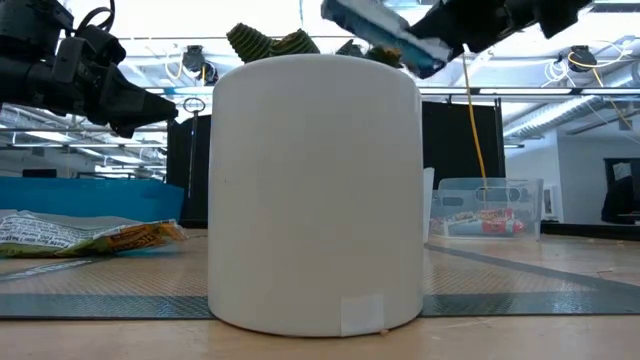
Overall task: Pick and place Granola Bars by type
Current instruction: Put the blue granola bar into the left transparent bin
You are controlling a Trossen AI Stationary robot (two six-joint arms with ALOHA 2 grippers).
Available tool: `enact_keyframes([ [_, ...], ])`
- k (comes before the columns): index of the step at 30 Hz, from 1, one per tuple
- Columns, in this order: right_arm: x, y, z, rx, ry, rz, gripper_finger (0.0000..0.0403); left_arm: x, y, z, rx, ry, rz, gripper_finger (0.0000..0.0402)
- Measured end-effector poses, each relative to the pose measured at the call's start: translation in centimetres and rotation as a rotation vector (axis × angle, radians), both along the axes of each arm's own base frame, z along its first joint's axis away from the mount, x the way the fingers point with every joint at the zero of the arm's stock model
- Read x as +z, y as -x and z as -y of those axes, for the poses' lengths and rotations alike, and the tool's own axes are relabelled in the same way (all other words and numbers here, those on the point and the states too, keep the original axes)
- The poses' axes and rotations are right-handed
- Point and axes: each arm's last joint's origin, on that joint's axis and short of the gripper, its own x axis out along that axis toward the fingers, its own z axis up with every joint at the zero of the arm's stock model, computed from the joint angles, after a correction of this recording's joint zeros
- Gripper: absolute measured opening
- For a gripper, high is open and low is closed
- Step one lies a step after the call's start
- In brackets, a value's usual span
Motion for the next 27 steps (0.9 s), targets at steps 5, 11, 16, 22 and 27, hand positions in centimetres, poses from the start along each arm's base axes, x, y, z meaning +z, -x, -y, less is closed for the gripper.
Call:
enact_keyframes([
  [5,-0.5,0.6,1.2,0.252,-0.26,0.052,0.0,0.0,0.0,0.0,0.0,0.0,0.0,0.0104],
  [11,-1.6,2.5,0.5,0.641,-0.523,-0.004,0.0,0.0,0.0,0.0,0.0,0.0,0.0,0.0104],
  [16,-2.6,3.1,-1.1,0.671,-0.549,-0.054,0.0,0.0,0.0,0.0,0.0,0.0,0.0,0.0104],
  [22,-2.9,3.1,-3.0,0.61,-0.454,0.012,0.0,0.0,0.0,0.0,0.0,0.0,0.0,0.0104],
  [27,-3.8,2.8,-2.9,0.378,-0.341,0.02,0.0,0.0,0.0,0.0,0.0,0.0,-0.001,0.0104],
])
